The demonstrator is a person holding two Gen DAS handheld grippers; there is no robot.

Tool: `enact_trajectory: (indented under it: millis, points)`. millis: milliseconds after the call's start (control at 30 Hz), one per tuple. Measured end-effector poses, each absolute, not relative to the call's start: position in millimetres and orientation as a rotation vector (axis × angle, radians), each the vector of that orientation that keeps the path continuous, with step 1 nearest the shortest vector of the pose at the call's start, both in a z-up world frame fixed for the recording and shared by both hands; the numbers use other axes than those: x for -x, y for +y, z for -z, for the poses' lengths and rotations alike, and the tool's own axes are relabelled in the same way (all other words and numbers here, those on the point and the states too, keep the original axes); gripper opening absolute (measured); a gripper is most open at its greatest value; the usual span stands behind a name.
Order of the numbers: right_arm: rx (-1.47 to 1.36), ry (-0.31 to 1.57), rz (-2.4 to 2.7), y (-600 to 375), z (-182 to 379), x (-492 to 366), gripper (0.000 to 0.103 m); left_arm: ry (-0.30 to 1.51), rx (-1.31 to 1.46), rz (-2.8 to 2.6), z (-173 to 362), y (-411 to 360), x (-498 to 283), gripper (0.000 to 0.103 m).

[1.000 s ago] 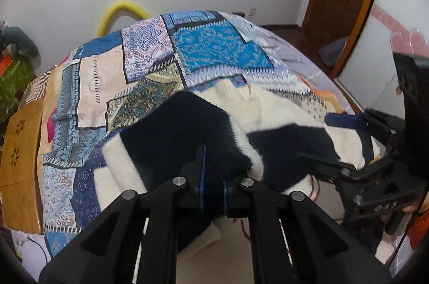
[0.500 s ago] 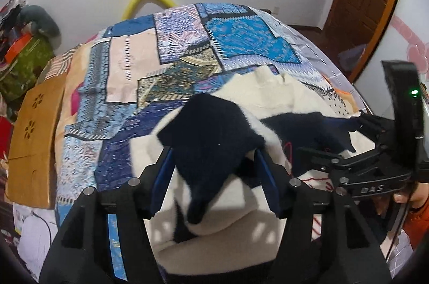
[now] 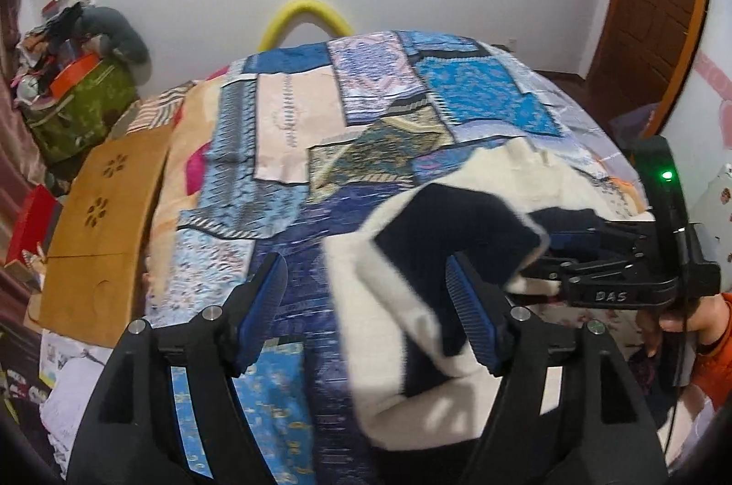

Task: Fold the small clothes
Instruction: 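Fold the held sleeve across the sweater body with the left gripper, then release, then grasp the cuff of the other sleeve with the right gripper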

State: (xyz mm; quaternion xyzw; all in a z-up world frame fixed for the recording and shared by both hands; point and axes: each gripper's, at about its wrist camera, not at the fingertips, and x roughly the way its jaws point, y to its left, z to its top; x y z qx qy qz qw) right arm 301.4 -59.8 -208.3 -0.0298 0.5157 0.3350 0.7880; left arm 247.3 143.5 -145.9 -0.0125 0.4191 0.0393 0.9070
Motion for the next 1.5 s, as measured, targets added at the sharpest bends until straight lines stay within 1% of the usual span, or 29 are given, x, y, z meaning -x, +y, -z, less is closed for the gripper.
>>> enact_trajectory:
  millis: [100,267,333,400,533,633,833,1133,1333,1500]
  points:
    - [0.076,1.110,-0.722,-53.6,211.0,-303.3,0.053,0.888,0.041,-0.108,157.0,157.5,-249.2,0.071]
    - [0.069,1.100,-0.729,-51.6,212.5,-307.4,0.042,0.937,0.045,-0.151,183.4,173.9,-253.6,0.071]
    - [0.053,1.102,-0.739,-50.9,213.2,-309.6,0.031,0.964,0.052,-0.155,195.2,177.1,-255.4,0.071]
    - [0.046,1.101,-0.749,-49.6,213.6,-310.1,0.027,0.988,0.059,-0.154,205.6,178.7,-257.2,0.071]
    - [0.053,1.078,-0.760,-46.7,211.1,-308.3,0.013,1.022,0.061,-0.152,219.6,180.2,-258.8,0.071]
    - [0.047,1.048,-0.762,-50.1,205.5,-305.6,0.011,1.043,0.063,-0.152,227.3,179.5,-259.8,0.071]
    - [0.067,0.972,-0.745,-70.0,183.8,-297.1,0.010,1.088,0.069,-0.148,241.2,174.8,-262.0,0.071]
    - [0.042,0.881,-0.649,-137.2,145.1,-293.9,0.010,1.119,0.066,-0.163,250.1,164.2,-263.9,0.072]
    - [0.003,0.838,-0.569,-186.3,127.8,-293.1,0.010,1.125,0.075,-0.199,254.3,161.6,-263.9,0.078]
    - [-0.008,0.827,-0.509,-218.0,126.4,-292.4,0.010,1.131,0.058,-0.221,254.4,160.2,-264.3,0.082]
